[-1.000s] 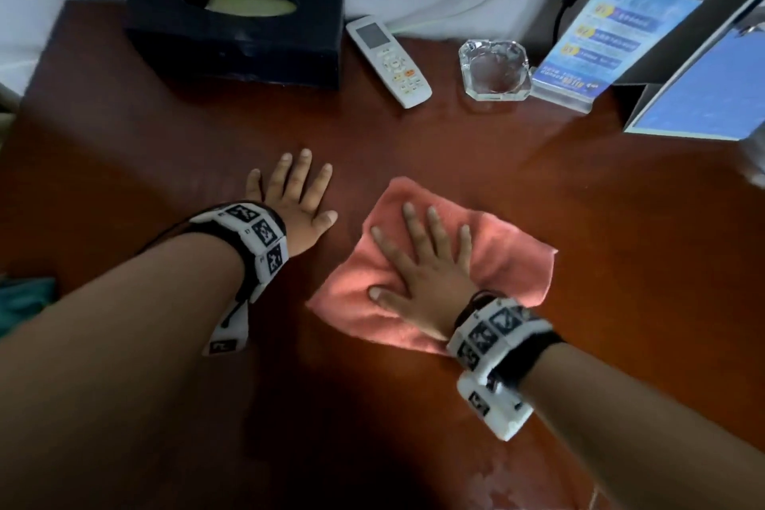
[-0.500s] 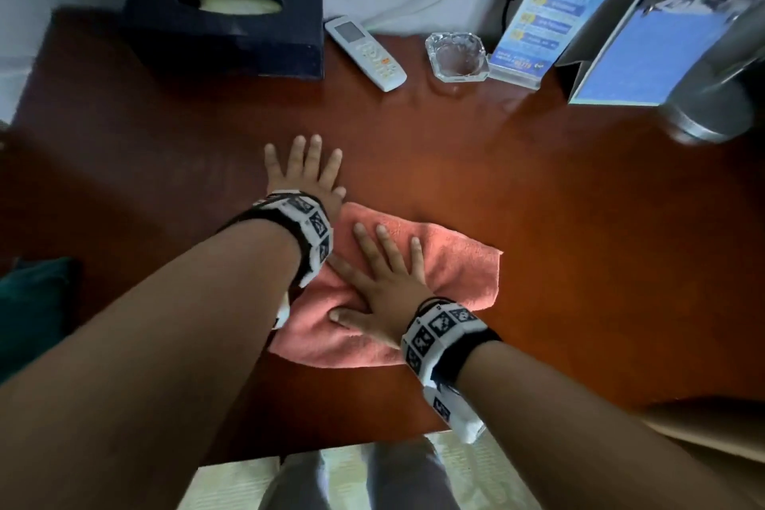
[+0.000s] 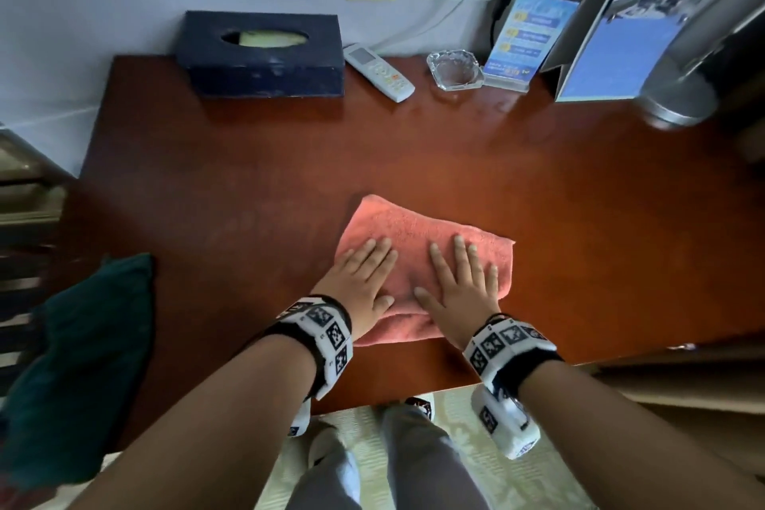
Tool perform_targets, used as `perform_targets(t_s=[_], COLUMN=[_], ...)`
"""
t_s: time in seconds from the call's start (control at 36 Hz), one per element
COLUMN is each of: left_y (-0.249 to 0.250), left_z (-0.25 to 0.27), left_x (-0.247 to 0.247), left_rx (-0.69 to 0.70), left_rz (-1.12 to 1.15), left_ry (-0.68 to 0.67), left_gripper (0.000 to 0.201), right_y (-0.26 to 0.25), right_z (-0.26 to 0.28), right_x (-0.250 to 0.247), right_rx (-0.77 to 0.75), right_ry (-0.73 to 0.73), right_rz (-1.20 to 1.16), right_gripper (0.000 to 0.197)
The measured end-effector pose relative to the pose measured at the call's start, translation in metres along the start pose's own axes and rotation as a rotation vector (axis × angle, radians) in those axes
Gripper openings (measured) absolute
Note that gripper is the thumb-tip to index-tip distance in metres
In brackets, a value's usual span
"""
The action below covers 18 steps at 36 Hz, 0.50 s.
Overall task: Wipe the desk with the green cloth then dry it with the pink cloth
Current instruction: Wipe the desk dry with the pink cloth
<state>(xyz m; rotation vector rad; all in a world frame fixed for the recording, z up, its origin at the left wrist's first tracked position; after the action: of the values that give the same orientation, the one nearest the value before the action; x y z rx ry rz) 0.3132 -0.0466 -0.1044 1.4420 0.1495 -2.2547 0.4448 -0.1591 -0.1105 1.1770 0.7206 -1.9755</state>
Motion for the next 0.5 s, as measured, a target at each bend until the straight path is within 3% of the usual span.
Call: perform_targets(t_s=[0.14,0.33,0.39,0.5], left_y=[-0.024,-0.048,-0.052,-0.07], left_z=[0.033,0.047,0.051,0.058], left_x=[0.015,0.005,-0.001,-0.01], left_rx=[-0.042,-0.089,-0.153,-0.287], left_rz=[-0.083,-0.024,-0.003,0.038], left_ry=[-0.044,-0.082,-0.043,0.064], left_gripper=[0.079,0.071,0.071,0.063], right_y=[-0.031,-0.04,-0.051,-0.085], right_z=[0.019,0.023,0.023,0.014], right_x=[0.019,0.01,-0.001,-0.002], right_rx=[-0.029,-0.014,-0.104,-0.497], right_ry=[-0.029,-0.043,-0.014,-0.037], right_rz=[0.0,0.055,0.068,0.1], right_gripper=[0.078,0.075,0.071,0.066])
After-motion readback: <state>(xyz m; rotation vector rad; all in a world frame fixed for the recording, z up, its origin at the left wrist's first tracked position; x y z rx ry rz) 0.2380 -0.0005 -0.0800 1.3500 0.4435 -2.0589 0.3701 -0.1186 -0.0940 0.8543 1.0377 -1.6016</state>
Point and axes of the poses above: each hand's wrist, its own z-axis away from the middle knuckle, its own x-axis out of the palm, y = z × x, the point moved 3 cm from there along -z, towards the middle knuckle, and after that the axes turned 1 degree about y, right-handed, at the moved point
